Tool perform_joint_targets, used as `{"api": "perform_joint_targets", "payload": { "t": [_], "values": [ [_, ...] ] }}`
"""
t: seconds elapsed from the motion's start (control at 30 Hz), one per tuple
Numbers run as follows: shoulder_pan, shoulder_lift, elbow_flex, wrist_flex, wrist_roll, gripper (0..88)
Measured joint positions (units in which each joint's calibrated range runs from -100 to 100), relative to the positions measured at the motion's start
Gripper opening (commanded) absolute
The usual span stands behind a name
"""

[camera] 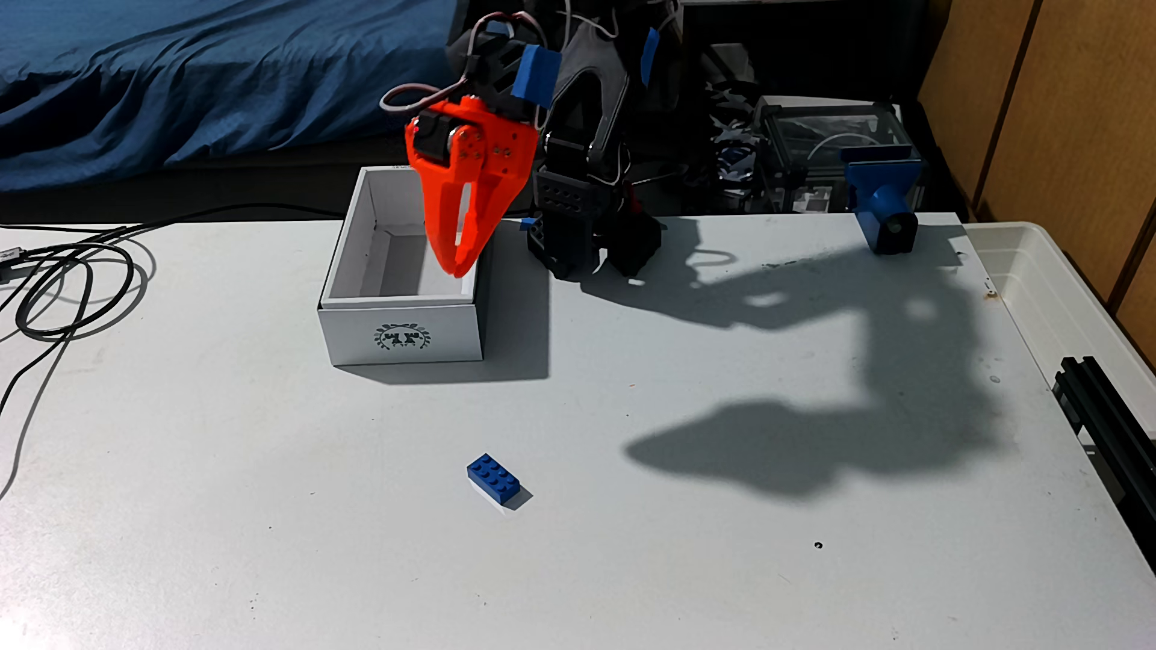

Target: Grab the blue brick and place in box

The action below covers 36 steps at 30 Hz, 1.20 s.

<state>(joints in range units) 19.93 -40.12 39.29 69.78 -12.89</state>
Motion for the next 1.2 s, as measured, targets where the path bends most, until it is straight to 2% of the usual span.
{"api": "perform_joint_targets", "payload": {
  "t": [0.37, 0.7, 0.9, 1.2],
  "values": [
    [-6.6, 27.5, -18.9, 6.8, -5.6, 0.9],
    [-13.1, 44.7, -29.9, 5.9, -6.2, 1.0],
    [-13.0, 49.9, -33.3, 5.9, -6.3, 1.2],
    [-6.2, 50.6, -34.0, 5.9, -5.7, 1.3]
  ]
}}
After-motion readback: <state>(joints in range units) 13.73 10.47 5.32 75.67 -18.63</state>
